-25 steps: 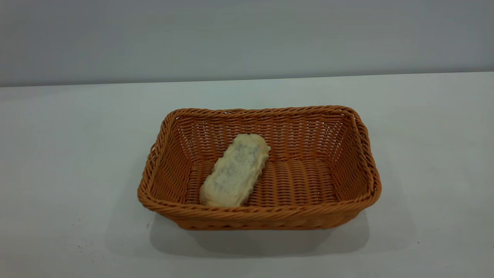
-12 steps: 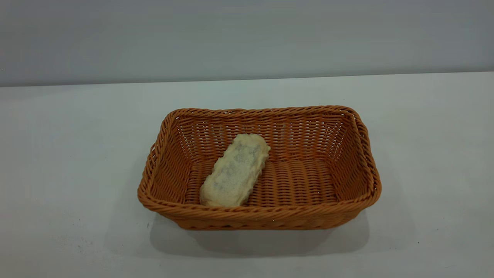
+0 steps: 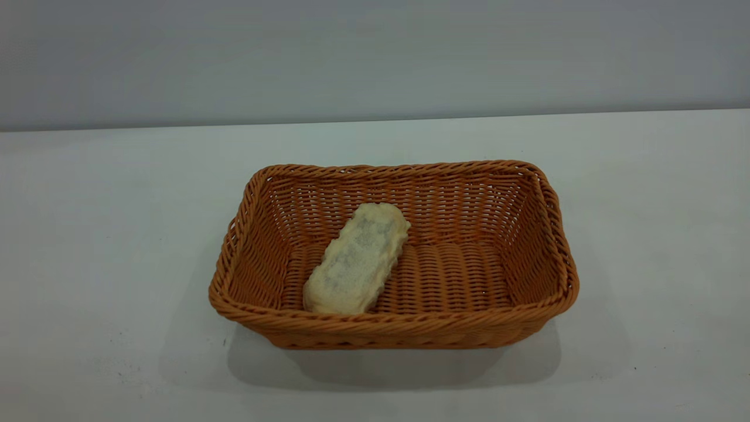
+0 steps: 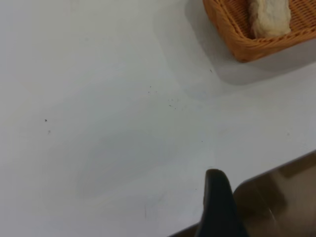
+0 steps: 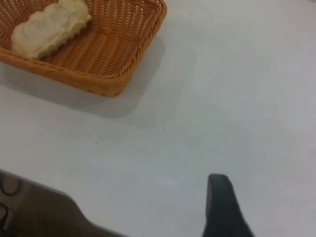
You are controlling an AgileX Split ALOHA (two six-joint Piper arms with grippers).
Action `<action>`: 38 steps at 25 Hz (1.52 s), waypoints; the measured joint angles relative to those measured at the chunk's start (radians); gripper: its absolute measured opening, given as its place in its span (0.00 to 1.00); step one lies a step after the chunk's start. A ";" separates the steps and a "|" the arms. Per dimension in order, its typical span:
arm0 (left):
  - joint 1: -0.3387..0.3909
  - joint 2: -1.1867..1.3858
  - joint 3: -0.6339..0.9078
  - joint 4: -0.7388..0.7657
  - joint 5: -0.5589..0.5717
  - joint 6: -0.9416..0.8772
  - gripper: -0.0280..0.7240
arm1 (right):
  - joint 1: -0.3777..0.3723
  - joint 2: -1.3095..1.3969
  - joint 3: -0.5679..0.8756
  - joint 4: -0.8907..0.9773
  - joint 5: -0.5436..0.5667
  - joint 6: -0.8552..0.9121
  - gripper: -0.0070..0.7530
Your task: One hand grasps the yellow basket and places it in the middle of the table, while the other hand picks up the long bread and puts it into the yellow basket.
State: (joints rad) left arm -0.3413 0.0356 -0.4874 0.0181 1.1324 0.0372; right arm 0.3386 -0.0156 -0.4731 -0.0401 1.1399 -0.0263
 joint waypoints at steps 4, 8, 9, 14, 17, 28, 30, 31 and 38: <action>0.000 0.000 0.000 0.000 0.000 -0.001 0.76 | 0.000 0.000 0.000 0.000 0.000 0.001 0.65; 0.000 0.000 0.000 0.000 0.000 -0.001 0.76 | 0.000 0.000 0.000 0.000 0.000 0.001 0.65; 0.000 0.000 0.000 0.000 0.000 -0.001 0.76 | -0.003 0.000 0.000 0.000 0.000 0.001 0.65; 0.020 0.000 0.000 0.000 0.000 -0.001 0.76 | -0.106 0.000 0.000 0.000 0.000 0.001 0.65; 0.116 -0.002 0.000 0.000 0.000 -0.001 0.76 | -0.179 0.000 0.000 0.000 0.000 0.001 0.65; 0.287 -0.058 0.000 -0.001 0.000 -0.001 0.76 | -0.250 0.000 0.001 0.000 0.000 0.001 0.65; 0.278 -0.058 0.000 -0.001 0.000 -0.001 0.76 | -0.267 -0.001 0.001 -0.001 0.000 0.002 0.65; 0.275 -0.058 0.000 -0.001 0.000 -0.001 0.76 | -0.279 -0.001 0.001 -0.001 0.000 0.002 0.65; 0.274 -0.058 0.000 -0.001 0.000 -0.001 0.76 | -0.312 -0.001 0.001 -0.001 0.000 0.002 0.65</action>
State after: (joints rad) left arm -0.0670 -0.0222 -0.4874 0.0171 1.1324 0.0362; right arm 0.0267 -0.0167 -0.4721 -0.0411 1.1399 -0.0243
